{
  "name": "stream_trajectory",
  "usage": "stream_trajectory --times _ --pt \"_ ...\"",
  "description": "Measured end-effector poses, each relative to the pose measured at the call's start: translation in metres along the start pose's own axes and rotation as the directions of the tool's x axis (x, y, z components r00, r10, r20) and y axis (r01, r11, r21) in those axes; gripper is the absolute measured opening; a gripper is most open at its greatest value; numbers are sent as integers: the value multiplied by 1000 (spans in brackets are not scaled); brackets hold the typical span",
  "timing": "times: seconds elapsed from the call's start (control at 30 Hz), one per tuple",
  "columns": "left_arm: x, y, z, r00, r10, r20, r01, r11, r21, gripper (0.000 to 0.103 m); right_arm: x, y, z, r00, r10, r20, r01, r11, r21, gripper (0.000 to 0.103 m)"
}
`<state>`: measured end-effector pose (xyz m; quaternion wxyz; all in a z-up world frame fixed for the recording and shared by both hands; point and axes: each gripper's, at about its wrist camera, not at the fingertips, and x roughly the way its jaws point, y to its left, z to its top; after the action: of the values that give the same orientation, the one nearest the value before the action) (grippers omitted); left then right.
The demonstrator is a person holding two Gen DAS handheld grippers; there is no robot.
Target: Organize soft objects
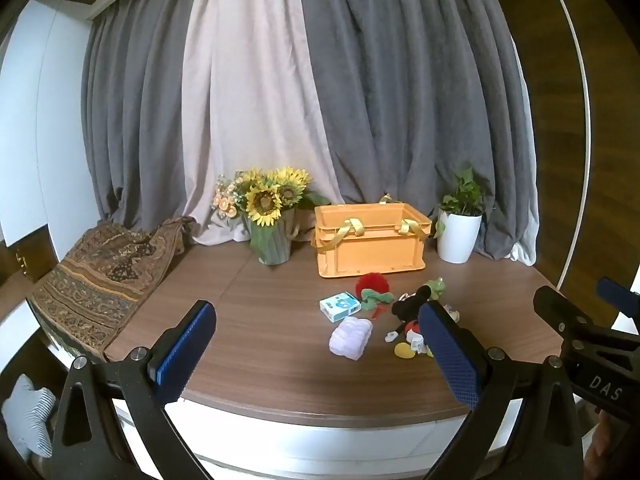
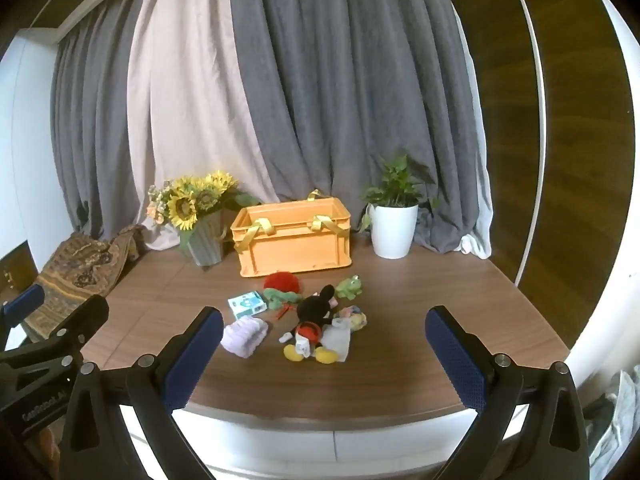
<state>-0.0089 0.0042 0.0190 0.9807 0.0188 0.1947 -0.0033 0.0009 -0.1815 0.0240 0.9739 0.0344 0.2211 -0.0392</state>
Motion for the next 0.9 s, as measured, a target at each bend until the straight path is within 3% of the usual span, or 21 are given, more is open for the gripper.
stream_trajectory --times 0.9 --pt "6 -5 2 1000 -10 7 10 1000 5 103 -1 -2 1 1000 -12 4 12 1000 3 102"
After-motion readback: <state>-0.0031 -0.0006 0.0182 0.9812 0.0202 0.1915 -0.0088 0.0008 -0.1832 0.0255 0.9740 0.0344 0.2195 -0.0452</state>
